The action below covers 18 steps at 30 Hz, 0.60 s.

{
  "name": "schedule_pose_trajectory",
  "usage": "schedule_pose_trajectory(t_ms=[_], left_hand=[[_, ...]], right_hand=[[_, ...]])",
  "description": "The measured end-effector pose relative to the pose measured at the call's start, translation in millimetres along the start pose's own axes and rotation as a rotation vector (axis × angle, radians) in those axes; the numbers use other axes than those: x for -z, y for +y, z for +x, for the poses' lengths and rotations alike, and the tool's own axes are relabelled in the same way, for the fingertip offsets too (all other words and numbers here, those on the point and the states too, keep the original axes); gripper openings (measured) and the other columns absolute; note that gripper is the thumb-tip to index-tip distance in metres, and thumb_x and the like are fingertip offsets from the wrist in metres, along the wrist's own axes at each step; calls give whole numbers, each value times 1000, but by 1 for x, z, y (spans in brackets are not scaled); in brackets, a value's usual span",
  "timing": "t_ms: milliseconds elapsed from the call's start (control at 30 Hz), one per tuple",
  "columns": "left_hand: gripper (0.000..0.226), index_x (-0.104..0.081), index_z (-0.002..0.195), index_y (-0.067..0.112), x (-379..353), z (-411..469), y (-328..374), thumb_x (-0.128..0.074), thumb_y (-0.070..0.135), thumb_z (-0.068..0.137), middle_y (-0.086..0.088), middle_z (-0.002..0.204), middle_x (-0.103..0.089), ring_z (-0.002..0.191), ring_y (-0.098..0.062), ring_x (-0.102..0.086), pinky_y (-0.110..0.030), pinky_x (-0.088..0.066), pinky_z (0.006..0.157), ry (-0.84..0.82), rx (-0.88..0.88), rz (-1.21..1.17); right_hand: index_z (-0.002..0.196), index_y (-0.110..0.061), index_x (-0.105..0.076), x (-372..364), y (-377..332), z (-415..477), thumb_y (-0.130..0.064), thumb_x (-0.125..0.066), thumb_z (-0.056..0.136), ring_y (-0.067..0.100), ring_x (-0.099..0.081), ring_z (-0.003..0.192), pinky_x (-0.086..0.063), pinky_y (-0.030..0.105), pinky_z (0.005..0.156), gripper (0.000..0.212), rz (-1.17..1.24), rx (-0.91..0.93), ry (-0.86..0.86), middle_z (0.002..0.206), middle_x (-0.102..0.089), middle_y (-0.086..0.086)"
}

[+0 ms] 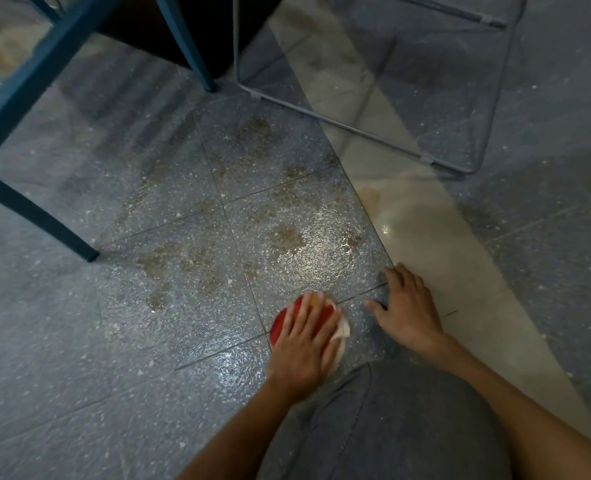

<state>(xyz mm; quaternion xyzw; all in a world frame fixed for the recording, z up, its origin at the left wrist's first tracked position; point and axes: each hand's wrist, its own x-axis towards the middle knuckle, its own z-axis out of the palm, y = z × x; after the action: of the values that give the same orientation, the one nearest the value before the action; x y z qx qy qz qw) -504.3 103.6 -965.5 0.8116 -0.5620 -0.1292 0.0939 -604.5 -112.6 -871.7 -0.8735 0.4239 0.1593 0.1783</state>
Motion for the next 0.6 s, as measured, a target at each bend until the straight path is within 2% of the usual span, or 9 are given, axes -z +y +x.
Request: schedule_pose_trajectory(t_ms=[67,133,267,367,433,500,600], left_hand=[[62,-18,171,36,-2,-38,-29,-31,56,115,-5,182,-6,168,-32,-6,-59,-22,130,-33,-117,43],[61,-21,170,39,6,-67,-64,-35,55,113,-2,182,-9,168,-30,-10,-58,-18,131,-40,-84,46],[61,-18,171,36,31,-59,-97,-30,51,113,-3,182,-2,168,-31,-2,-56,-7,135,-20,217,51],[65,-8,173,32,35,-8,-68,-21,54,113,-9,181,9,167,-33,13,-57,1,135,48,516,-14],[67,-6,173,29,34,23,-43,-18,56,113,-13,180,13,165,-36,18,-59,4,134,77,648,-74],[68,-4,173,28,29,35,-22,-19,56,113,-14,180,13,165,-37,18,-59,6,134,83,594,-94],[69,-13,173,28,12,12,-6,-27,59,114,-15,180,4,167,-38,3,-60,-2,134,60,248,-32]], right_hand=[[161,-15,-23,4,0,1,-61,-57,94,33,-18,155,-24,47,125,87,-3,2,-7,170,-17,14],[161,-15,-21,6,0,2,-61,-56,96,32,-17,155,-23,46,125,87,-2,6,-11,171,-15,13],[160,-15,-25,3,-3,2,-56,-55,97,29,-18,156,-23,44,125,81,-17,49,-15,170,-18,11],[159,-14,-27,-4,-11,-2,-53,-54,99,28,-17,156,-22,43,126,77,-18,83,-28,170,-20,11],[161,-13,-25,-9,-19,-5,-53,-51,99,27,-14,157,-18,42,128,78,-41,105,-37,170,-20,11],[161,-13,-23,-10,-26,-7,-54,-51,99,27,-14,157,-14,42,129,79,-56,125,-40,171,-18,11],[162,-13,-22,-2,-36,-6,-53,-54,100,27,-13,158,-15,42,129,80,-64,153,-42,171,-16,11]])
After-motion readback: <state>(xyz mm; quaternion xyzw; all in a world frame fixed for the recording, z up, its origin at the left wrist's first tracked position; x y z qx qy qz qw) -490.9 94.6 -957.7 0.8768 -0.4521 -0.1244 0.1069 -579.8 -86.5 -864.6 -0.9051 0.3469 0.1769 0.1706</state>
